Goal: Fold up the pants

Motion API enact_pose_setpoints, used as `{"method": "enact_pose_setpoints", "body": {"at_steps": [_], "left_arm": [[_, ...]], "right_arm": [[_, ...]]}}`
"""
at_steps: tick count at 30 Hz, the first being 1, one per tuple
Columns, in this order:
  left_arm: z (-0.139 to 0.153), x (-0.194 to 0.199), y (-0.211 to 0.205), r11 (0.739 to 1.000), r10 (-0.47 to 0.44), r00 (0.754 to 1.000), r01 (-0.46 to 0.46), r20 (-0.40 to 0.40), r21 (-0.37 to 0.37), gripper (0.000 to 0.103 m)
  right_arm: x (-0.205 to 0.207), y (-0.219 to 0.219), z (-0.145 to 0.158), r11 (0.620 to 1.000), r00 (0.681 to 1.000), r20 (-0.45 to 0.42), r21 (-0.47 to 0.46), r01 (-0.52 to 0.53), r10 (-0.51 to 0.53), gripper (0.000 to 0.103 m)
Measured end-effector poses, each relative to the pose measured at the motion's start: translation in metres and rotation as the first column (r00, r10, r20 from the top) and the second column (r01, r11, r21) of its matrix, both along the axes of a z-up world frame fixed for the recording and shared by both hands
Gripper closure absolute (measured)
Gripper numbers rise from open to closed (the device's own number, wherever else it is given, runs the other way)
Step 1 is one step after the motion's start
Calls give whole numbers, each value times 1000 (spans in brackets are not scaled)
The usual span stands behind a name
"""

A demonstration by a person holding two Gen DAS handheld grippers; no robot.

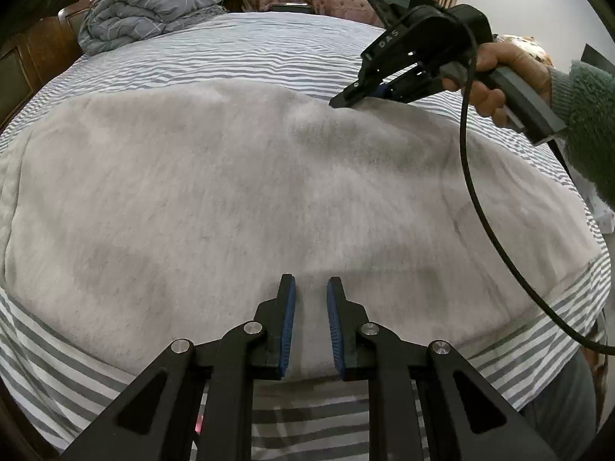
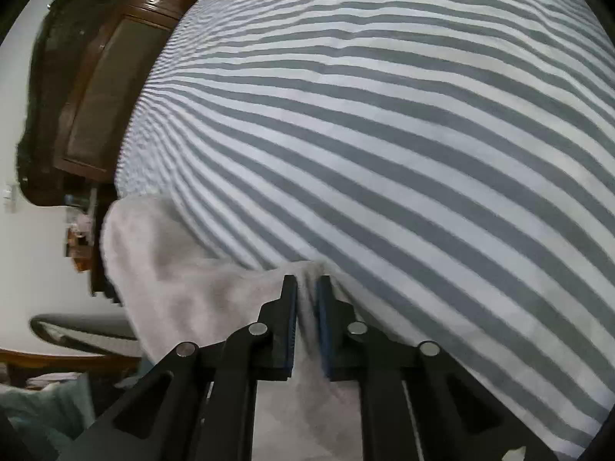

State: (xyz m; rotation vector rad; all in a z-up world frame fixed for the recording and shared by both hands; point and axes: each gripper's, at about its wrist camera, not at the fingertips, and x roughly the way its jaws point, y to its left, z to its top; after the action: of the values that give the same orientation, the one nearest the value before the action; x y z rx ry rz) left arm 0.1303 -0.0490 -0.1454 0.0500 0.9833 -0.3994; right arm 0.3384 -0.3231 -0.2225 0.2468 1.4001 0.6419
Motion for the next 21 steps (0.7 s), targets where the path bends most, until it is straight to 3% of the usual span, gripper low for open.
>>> {"method": "enact_pose_setpoints", "body": {"at_steps": [3,5,7,13,16,20,21], "left_arm": [[1,-3,-4,1000,-10,1000,10,20,20,85],[2,-3,-8,999,-29,999,28,36,45,85],[3,-4,-11,997,-41,998,39,37,60,84],[7,-9,-25,988,-74,995,65,61,139,84],[10,-15,-31,985,-93,994,83,61,152,84],[23,-22,-37,992,-94,994,89,54,91,84],[27,-25,-42,991,-104,993,99,61,90,84]], "right_arm": [[-1,5,5,999,999,29,-37,26,-24,92],[-5,-2,21,993,993,69,-62,105,-101,77],[-13,-11,36,987,983,114,-53,152,-145,72],[-112,-93,71,943,935,122,33,332,-333,64],[-180,-172,68,872,869,75,80,483,-489,64],[-283,-267,51,692,696,18,115,712,-718,64],[-309,-291,45,632,637,0,125,765,-771,64]]}}
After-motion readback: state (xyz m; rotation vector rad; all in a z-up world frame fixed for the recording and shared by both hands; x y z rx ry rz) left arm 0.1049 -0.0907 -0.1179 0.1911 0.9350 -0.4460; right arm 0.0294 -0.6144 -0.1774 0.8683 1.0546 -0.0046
